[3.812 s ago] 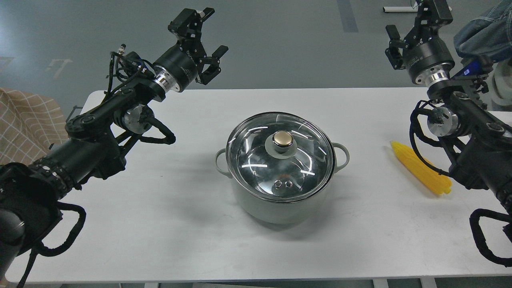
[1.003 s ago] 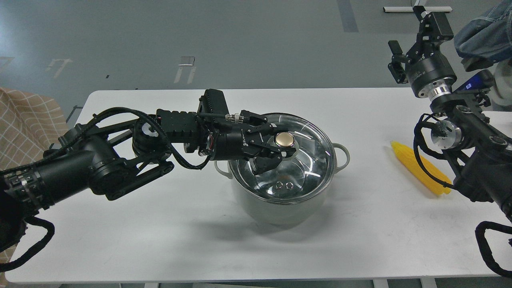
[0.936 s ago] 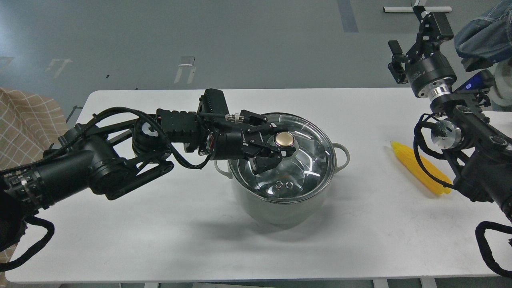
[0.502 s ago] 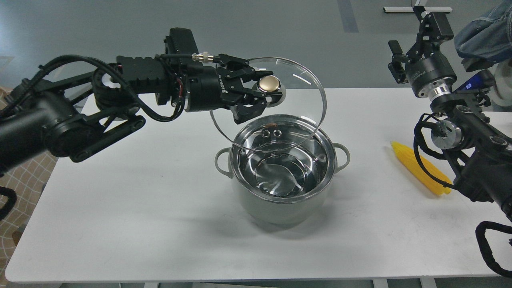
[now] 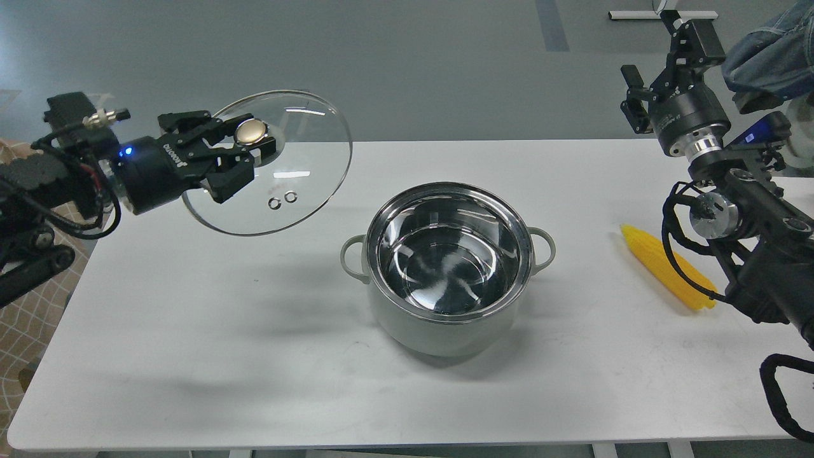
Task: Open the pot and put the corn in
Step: 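Lift the glass lid off the pot with the left gripper, then lower the lid onto the table beside the pot and release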
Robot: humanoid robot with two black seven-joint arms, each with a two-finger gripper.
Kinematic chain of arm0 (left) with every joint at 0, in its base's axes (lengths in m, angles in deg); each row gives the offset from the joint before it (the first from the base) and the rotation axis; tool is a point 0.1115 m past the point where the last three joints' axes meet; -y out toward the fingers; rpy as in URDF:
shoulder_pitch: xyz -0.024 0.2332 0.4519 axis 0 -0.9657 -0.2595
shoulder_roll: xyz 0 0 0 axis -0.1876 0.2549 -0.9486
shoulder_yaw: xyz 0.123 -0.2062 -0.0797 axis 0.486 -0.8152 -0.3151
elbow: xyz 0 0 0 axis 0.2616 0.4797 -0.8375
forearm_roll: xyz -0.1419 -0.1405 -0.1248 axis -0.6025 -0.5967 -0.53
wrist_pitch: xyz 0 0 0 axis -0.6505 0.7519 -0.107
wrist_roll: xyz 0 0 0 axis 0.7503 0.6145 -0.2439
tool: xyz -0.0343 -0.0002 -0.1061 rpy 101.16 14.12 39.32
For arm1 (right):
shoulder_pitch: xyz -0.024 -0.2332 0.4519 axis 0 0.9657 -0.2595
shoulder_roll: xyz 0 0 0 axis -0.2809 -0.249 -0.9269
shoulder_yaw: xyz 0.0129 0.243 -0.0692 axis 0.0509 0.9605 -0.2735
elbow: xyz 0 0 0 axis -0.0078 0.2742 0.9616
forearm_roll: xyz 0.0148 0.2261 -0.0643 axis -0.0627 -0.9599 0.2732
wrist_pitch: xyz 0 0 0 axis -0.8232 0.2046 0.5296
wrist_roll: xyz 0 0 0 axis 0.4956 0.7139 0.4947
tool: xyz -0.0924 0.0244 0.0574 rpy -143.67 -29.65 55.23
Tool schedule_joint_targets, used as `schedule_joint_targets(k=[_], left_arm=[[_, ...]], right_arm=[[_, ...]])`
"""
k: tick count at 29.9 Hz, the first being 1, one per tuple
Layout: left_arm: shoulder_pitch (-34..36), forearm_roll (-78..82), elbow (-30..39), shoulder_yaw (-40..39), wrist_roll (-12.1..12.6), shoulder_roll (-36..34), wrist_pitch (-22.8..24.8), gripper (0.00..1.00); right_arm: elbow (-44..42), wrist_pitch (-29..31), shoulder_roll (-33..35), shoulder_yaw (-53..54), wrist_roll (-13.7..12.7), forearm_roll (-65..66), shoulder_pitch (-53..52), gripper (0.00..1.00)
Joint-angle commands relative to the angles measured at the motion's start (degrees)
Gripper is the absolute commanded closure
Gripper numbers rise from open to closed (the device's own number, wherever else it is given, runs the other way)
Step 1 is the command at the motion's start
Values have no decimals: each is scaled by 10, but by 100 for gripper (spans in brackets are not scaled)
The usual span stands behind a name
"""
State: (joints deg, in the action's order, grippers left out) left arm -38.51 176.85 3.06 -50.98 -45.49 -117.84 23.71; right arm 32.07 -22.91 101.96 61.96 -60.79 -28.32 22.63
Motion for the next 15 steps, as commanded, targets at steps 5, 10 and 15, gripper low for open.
schedule_joint_targets(k=[5,10,15], left_arm=[[-97,3,-99,5,0,17,-81,100],[-154,2,-130,7,0,20,-81,100],[-165,2,-158,7,0,46,-81,100]], right_arm=[[6,-1,-1,0,0,0,7,1],[7,0,-1,0,0,0,10,0],[7,0,-1,0,0,0,10,1]])
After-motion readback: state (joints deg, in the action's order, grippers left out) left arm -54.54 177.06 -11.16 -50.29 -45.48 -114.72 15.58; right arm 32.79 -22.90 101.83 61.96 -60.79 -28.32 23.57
